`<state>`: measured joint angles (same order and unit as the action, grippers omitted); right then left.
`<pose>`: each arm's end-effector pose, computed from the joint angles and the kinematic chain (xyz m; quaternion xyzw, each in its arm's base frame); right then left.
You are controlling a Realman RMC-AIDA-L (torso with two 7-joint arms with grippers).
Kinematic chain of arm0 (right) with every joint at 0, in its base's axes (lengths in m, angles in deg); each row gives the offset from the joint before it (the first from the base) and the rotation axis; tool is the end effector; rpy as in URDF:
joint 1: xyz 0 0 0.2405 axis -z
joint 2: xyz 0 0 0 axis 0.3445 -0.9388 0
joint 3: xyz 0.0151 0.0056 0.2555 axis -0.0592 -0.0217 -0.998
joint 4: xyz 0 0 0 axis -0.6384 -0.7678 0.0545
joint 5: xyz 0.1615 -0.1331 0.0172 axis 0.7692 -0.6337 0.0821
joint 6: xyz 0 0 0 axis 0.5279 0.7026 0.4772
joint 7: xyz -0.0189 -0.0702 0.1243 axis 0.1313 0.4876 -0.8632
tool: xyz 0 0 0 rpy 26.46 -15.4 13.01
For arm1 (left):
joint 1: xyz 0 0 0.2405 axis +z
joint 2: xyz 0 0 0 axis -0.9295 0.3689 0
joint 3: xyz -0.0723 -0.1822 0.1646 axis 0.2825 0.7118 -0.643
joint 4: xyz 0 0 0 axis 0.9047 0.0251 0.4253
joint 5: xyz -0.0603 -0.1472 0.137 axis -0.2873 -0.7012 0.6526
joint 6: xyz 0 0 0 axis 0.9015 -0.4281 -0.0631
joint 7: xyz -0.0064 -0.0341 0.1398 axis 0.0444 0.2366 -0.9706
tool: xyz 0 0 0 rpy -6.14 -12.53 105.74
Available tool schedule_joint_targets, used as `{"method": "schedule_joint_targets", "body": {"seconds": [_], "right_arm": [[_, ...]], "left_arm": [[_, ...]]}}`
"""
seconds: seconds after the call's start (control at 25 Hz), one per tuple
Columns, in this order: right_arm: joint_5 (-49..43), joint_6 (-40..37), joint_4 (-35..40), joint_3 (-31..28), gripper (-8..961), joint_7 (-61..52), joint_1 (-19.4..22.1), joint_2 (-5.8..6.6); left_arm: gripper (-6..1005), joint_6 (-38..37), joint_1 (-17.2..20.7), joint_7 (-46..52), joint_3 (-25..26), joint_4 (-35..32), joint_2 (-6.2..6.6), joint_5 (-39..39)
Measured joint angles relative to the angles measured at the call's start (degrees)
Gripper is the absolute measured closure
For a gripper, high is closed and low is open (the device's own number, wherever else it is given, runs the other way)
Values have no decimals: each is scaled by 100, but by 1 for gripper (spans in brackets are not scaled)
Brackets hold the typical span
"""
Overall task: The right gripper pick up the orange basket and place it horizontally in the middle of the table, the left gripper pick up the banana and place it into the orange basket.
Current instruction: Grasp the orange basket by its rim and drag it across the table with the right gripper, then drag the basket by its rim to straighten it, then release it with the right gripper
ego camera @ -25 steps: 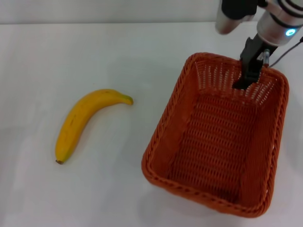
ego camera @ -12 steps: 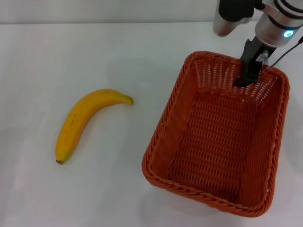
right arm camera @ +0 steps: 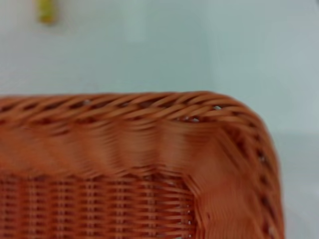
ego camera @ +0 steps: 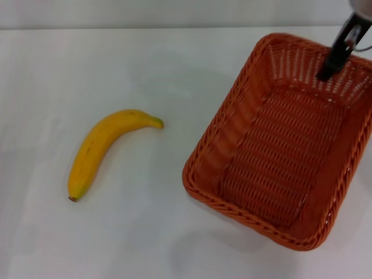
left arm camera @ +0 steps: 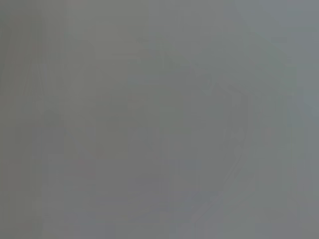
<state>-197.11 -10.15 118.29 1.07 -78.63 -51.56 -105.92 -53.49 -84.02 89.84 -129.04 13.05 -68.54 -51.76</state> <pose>0.1223 0.4671 0.0436 -0.9136 0.2044 -0.2961 0.1893 -0.3981 0.2402 0.0960 -0.5231 -0.3047 -0.4729 0.6402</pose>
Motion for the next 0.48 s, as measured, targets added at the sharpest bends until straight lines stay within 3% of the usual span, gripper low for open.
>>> {"method": "schedule_joint_targets", "body": {"seconds": [0.12, 0.28, 0.4, 0.48], "right_arm": [[2, -309, -171, -444, 761, -523, -141, 338], [3, -582, -321, -1189, 780, -1112, -149, 659], [4, -715, -317, -1721, 793, -1634, 45, 752], [27, -791, -211, -1979, 803, -2075, 257, 737]], "left_arm": [[115, -7, -102, 0, 1, 125, 19, 14], [116, -26, -215, -19, 0, 257, 22, 1], [116, -39, -317, -238, 0, 319, 19, -8], [116, -40, -361, -389, 0, 364, 27, -8]]}}
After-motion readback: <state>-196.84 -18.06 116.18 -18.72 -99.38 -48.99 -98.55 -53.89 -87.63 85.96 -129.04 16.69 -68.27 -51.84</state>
